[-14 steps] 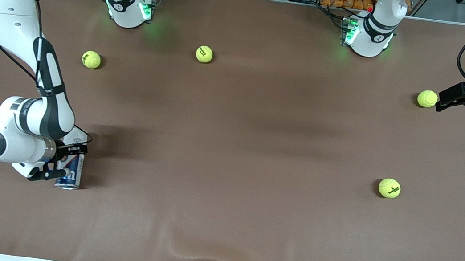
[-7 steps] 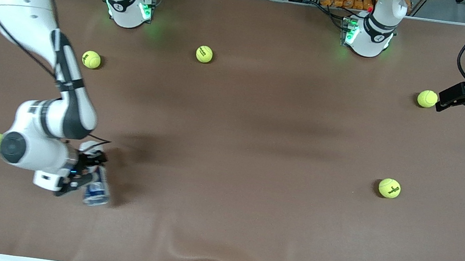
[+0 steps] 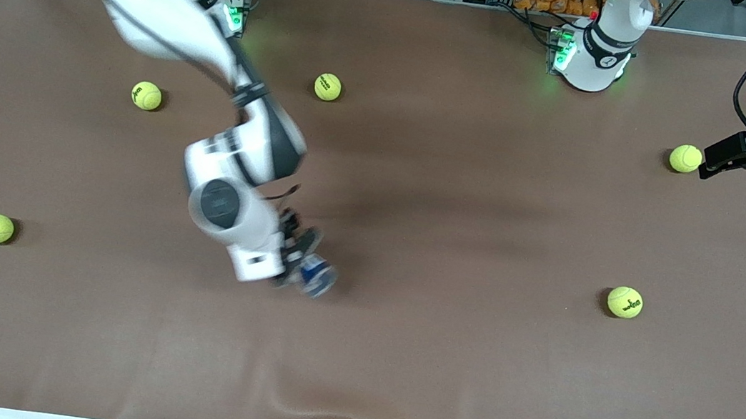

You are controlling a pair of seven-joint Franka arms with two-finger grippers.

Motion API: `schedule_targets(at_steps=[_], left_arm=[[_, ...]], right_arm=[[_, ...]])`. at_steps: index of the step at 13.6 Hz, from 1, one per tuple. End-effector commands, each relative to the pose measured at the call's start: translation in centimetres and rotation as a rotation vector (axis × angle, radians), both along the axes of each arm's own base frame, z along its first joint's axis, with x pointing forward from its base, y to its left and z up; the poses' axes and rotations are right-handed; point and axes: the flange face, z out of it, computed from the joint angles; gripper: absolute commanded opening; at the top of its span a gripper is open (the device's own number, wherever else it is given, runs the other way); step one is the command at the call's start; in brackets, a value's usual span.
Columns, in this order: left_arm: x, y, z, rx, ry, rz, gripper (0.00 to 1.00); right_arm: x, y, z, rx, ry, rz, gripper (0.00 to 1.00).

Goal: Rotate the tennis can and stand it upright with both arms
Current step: 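Lift the can with the right gripper and carry it toward table center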

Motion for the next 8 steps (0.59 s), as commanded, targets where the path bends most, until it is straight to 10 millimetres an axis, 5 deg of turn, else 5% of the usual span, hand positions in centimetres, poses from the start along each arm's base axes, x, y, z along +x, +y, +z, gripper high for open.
schedule_targets(at_steps=[1, 4, 8], left_arm=[[-0.5, 0.0, 0.5, 0.005, 0.0, 0.004, 1.0], [-0.5, -0.1, 0.5, 0.005, 0.0, 0.003, 1.0], [-0.5, -0.1, 0.5, 0.003, 0.0, 0.003, 1.0]], right_arm=[[-4.4, 6.2, 0.0, -0.016, -0.03, 0.149, 0.52], [-7.8, 11.1, -2.1, -0.006, -0.082, 0.235, 0.53], [-9.0, 12.5, -5.6, 0.009, -0.092, 0.253, 0.58]])
